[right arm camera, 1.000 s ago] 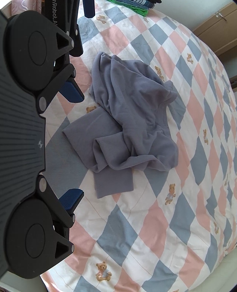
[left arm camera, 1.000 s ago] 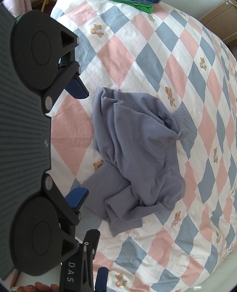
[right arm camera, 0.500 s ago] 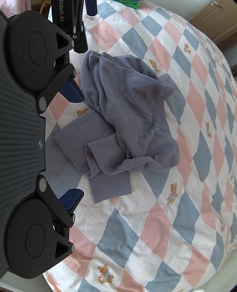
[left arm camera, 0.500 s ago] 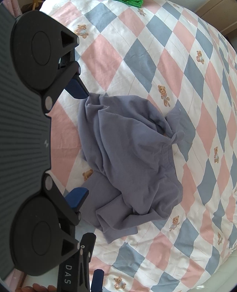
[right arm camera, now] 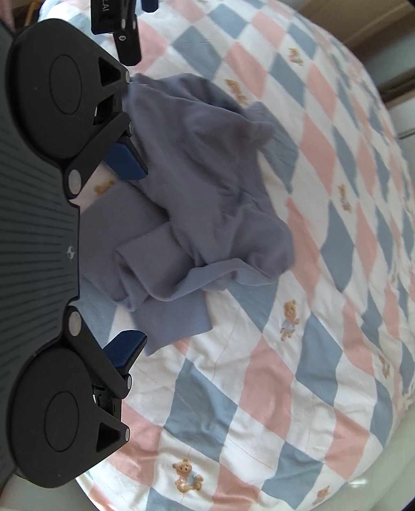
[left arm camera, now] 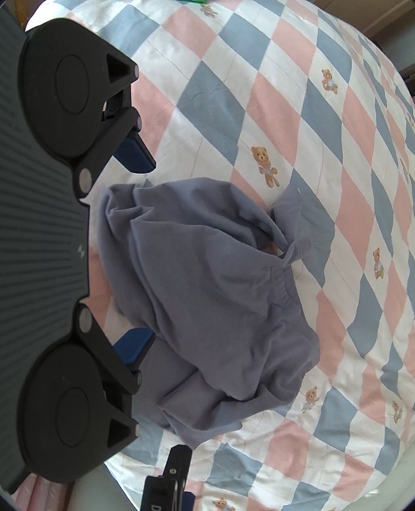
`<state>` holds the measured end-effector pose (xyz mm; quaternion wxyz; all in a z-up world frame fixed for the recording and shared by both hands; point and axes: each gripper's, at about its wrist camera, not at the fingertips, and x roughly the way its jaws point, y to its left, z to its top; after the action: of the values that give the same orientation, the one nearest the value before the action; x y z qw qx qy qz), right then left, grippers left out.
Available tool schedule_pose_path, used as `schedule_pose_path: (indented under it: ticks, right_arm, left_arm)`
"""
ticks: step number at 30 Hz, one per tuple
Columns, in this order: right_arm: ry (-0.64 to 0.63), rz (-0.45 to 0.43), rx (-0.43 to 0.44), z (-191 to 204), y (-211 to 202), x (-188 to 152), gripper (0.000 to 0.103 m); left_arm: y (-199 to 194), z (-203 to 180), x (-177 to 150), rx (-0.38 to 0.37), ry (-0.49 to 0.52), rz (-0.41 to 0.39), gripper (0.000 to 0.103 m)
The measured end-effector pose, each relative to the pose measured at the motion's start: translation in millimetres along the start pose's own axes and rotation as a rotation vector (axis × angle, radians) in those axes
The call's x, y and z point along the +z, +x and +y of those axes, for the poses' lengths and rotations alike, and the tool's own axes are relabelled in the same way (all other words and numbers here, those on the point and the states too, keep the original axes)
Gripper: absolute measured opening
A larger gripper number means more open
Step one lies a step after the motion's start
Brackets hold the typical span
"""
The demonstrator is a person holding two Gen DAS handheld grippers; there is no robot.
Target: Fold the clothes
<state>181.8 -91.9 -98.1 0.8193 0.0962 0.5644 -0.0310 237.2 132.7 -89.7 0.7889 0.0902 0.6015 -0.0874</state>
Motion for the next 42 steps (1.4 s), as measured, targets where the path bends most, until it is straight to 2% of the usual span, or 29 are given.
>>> schedule_pose_path:
  ticks: [3, 7, 10, 12, 13, 19, 20, 21, 23, 26, 32, 34, 36, 37, 38, 39, 40, 42]
  right_arm:
    - [0.060, 0.007, 0.010, -10, 7, 3, 0.103]
    - [0.047, 0.026, -0.005, -19, 18, 11, 0.103]
    - [0.070, 0.045, 0.026, -31, 28, 23, 0.103]
    - [0.087, 0.046, 0.060, -40, 34, 34, 0.102]
    - [0.087, 0.049, 0.073, -43, 38, 40, 0.102]
    - [0.040, 0.056, 0.139, -63, 72, 86, 0.091]
    - [0.030, 0.055, 0.155, -65, 79, 94, 0.090]
    - [0.021, 0.053, 0.175, -68, 86, 103, 0.089]
    - [0.009, 0.049, 0.216, -72, 104, 120, 0.082]
    - [0.009, 0.052, 0.261, -76, 132, 144, 0.081]
    - [0.095, 0.079, 0.344, -82, 192, 180, 0.081]
    - [0.121, 0.107, 0.368, -80, 211, 184, 0.080]
    - [0.132, 0.151, 0.364, -76, 224, 183, 0.067]
    - [0.137, 0.165, 0.374, -74, 226, 180, 0.048]
    - [0.143, 0.177, 0.387, -73, 227, 176, 0.024]
    - [0.152, 0.182, 0.395, -72, 225, 171, 0.014]
    - [0.163, 0.169, 0.403, -72, 219, 165, 0.008]
    - [0.183, 0.131, 0.424, -73, 203, 154, 0.005]
  left_arm:
    - [10, 1, 12, -0.056, -0.017, 0.016, 0.102]
    - [28, 3, 33, -0.152, -0.070, 0.036, 0.100]
    - [44, 6, 51, -0.201, -0.125, 0.035, 0.088]
    - [56, 9, 64, -0.221, -0.162, 0.030, 0.075]
    - [63, 11, 71, -0.227, -0.182, 0.032, 0.072]
    - [107, 23, 106, -0.216, -0.274, 0.048, 0.070]
    - [116, 25, 110, -0.211, -0.282, 0.057, 0.066]
    - [125, 26, 114, -0.203, -0.289, 0.071, 0.057]
    - [142, 28, 121, -0.187, -0.302, 0.100, 0.048]
    - [164, 31, 127, -0.167, -0.320, 0.136, 0.043]
    - [178, 34, 131, -0.150, -0.337, 0.135, 0.004]
    - [174, 36, 131, -0.155, -0.332, 0.118, 0.002]
    - [167, 37, 130, -0.166, -0.307, 0.088, 0.001]
    - [162, 38, 129, -0.170, -0.288, 0.074, 0.001]
    - [157, 37, 127, -0.170, -0.261, 0.061, 0.001]
    - [151, 37, 126, -0.169, -0.230, 0.047, 0.001]
    - [145, 37, 125, -0.169, -0.199, 0.033, 0.001]
    - [127, 37, 125, -0.178, -0.140, -0.002, 0.001]
